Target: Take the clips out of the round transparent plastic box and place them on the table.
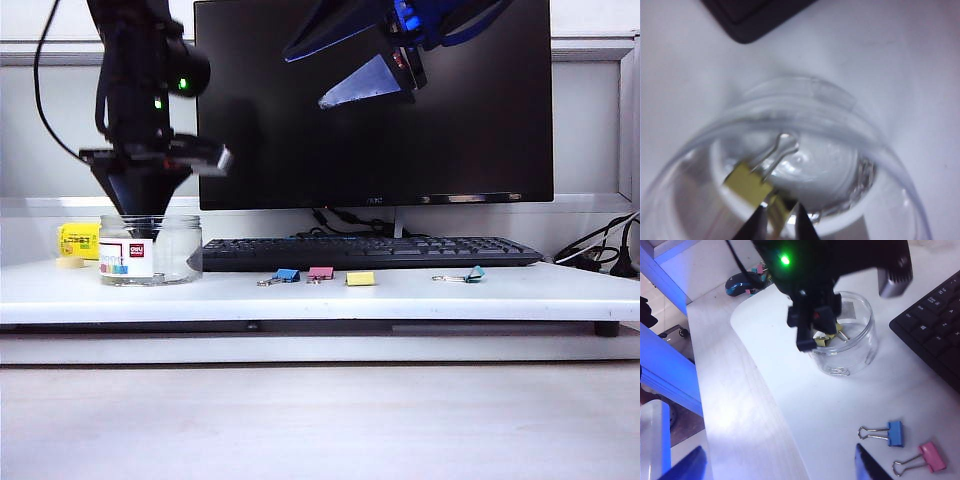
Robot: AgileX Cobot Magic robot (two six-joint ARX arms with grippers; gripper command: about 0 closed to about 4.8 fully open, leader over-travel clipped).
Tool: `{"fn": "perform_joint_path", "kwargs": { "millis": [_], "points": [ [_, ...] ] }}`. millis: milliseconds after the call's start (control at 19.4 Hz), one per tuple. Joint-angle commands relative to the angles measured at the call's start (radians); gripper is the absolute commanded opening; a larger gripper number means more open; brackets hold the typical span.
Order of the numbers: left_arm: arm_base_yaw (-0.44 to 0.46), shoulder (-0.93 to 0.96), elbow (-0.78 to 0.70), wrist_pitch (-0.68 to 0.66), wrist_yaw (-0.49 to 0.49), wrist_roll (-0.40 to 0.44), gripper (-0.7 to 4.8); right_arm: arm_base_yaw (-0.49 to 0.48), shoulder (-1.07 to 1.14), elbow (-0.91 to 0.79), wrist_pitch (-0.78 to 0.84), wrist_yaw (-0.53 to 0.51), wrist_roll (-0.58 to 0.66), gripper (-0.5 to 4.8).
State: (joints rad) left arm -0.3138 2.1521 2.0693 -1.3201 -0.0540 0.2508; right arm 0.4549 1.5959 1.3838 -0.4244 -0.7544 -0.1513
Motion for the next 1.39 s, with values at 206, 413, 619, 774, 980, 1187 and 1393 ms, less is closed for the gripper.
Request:
{"fn": "perform_joint_path", "kwargs": {
  "millis": [206,413,619,774,980,1187,1393],
  "points": [
    [0.0,0.013,0.0,0.027,0.012,0.009,0.88,0.0,-0.004,0.005,0.01,-0.005,-0.003,3.78],
    [0.0,0.016,0.0,0.035,0.004,0.012,0.89,0.0,-0.004,0.005,0.012,-0.006,-0.003,3.78],
    [0.0,0.03,0.0,0.036,0.002,0.011,0.88,0.0,-0.004,0.005,0.014,-0.006,-0.003,3.78],
    [-0.001,0.048,0.0,0.039,-0.006,-0.001,0.89,0.0,-0.004,0.005,0.014,-0.006,-0.003,3.78],
    [-0.001,0.054,0.001,0.045,-0.006,-0.005,0.89,0.0,-0.004,0.005,0.014,-0.006,-0.005,3.78],
    [-0.001,0.066,0.001,0.061,0.006,-0.018,0.88,0.0,-0.004,0.005,0.014,-0.006,-0.006,3.78],
    [-0.001,0.085,0.0,0.076,0.013,-0.023,0.89,0.0,-0.004,0.005,0.013,-0.006,-0.006,3.78]
  ]
}}
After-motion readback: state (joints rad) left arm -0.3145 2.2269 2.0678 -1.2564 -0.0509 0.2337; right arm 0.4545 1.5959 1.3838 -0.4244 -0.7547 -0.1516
